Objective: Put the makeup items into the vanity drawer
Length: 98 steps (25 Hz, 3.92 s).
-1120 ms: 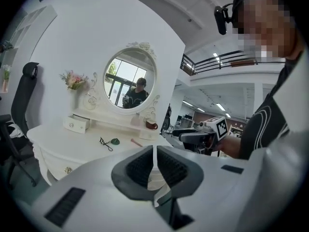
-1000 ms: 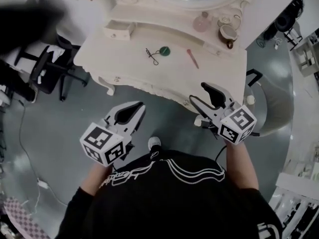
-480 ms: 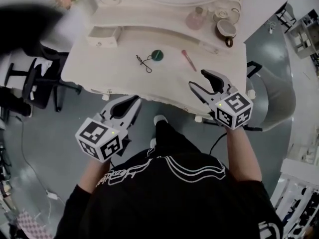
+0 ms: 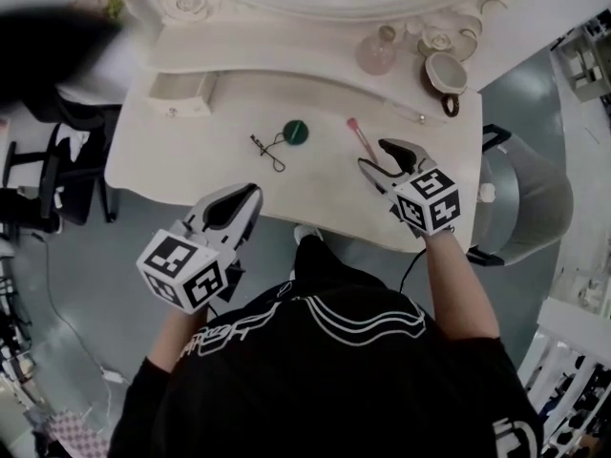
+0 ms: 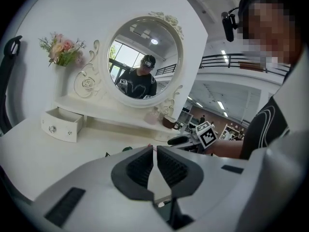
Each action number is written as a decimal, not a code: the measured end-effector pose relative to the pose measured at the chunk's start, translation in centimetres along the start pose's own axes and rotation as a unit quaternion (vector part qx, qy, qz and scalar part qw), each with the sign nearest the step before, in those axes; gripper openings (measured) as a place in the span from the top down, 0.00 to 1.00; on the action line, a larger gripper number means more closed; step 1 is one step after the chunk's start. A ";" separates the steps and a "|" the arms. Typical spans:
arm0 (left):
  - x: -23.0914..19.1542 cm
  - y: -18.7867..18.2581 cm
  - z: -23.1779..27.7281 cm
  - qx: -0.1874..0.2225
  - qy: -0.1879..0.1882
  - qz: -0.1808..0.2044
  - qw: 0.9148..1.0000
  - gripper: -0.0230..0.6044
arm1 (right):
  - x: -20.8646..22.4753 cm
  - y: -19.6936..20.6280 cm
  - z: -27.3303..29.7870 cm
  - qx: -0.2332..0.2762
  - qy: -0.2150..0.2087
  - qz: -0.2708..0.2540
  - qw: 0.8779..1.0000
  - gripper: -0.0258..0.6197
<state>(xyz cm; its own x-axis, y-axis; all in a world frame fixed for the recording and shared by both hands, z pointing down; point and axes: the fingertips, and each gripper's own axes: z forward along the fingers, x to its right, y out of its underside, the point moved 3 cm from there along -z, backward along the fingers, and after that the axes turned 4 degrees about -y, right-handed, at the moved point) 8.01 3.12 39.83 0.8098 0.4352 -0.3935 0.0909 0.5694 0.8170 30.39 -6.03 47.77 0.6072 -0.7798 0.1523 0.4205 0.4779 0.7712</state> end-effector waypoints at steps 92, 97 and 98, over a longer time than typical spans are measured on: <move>-31.5 -10.5 -9.7 0.036 -0.030 -0.044 0.998 0.89 | -14.6 -26.7 29.6 -0.065 -0.077 -0.161 0.982 0.86; -32.7 -10.3 -10.4 0.037 -0.034 -0.049 0.998 0.90 | -15.0 -26.4 32.1 -0.086 -0.078 -0.173 0.978 0.86; -32.9 -10.2 -10.5 0.037 -0.035 -0.049 0.997 0.89 | -15.1 -26.3 32.6 -0.092 -0.077 -0.175 0.977 0.86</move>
<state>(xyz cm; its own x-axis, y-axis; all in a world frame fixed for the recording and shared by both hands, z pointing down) -25.59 -9.70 39.98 0.8327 0.3286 -0.4456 0.2129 0.5529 0.8056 -11.81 -19.98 45.32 0.3013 -0.9535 0.0009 0.7073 0.2241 0.6705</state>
